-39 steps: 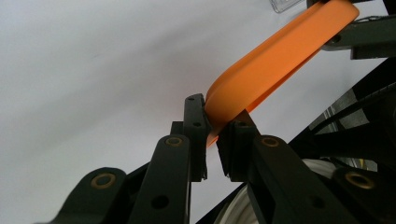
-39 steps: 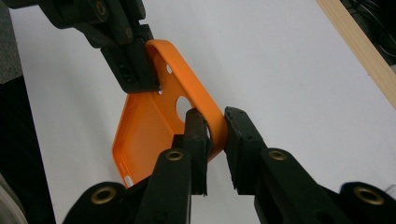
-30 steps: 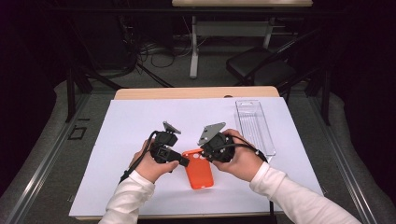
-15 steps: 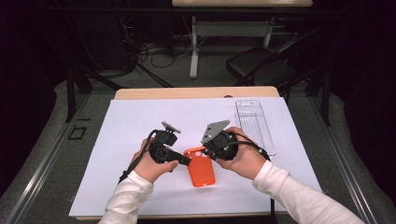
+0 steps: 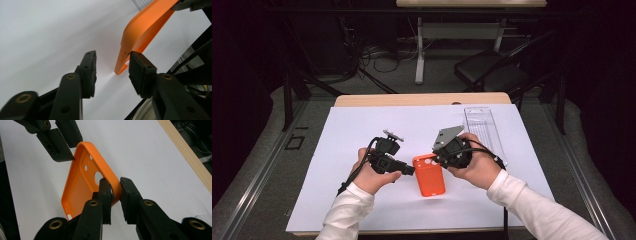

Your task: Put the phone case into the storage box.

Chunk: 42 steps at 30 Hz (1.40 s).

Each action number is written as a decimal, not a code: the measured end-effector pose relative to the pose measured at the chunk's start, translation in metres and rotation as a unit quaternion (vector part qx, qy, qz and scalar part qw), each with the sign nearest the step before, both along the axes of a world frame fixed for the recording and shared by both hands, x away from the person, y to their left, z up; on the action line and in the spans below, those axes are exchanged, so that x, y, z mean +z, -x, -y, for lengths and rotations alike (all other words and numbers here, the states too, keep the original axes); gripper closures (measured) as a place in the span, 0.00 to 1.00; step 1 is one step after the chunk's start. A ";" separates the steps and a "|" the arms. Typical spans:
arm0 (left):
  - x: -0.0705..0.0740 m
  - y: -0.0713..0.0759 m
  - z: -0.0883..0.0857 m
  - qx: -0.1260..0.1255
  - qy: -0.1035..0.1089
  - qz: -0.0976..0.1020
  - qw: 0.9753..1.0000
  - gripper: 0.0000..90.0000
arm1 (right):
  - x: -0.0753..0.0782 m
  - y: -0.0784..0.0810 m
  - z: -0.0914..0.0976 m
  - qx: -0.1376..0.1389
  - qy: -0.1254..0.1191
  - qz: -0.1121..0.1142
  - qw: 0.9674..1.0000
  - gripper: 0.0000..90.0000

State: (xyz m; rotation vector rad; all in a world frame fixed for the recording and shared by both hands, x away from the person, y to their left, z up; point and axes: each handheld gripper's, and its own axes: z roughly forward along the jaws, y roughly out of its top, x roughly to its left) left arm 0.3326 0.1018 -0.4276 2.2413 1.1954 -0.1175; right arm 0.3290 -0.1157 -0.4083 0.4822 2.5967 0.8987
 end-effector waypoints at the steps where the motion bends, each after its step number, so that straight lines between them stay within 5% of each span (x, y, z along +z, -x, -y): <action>1: 0.000 0.000 -0.001 -0.001 0.001 0.004 1.000 0.63 | 0.001 0.000 0.001 -0.001 0.000 -0.001 1.000 0.89; 14: -0.005 -0.004 -0.002 -0.011 0.007 0.031 0.999 0.51 | 0.003 -0.009 0.013 -0.016 0.000 0.008 1.000 0.89; 22: -0.013 -0.008 0.005 -0.047 -0.018 0.070 0.996 0.45 | 0.008 -0.021 0.027 -0.032 -0.001 0.020 0.999 0.89; 34: -0.028 -0.010 0.012 -0.063 -0.037 0.029 0.997 0.55 | 0.012 -0.035 0.051 -0.053 0.001 0.034 0.998 0.89; 42: -0.033 -0.013 0.012 -0.058 -0.039 0.014 0.997 0.51 | 0.018 -0.041 0.064 -0.063 0.004 0.052 0.997 0.89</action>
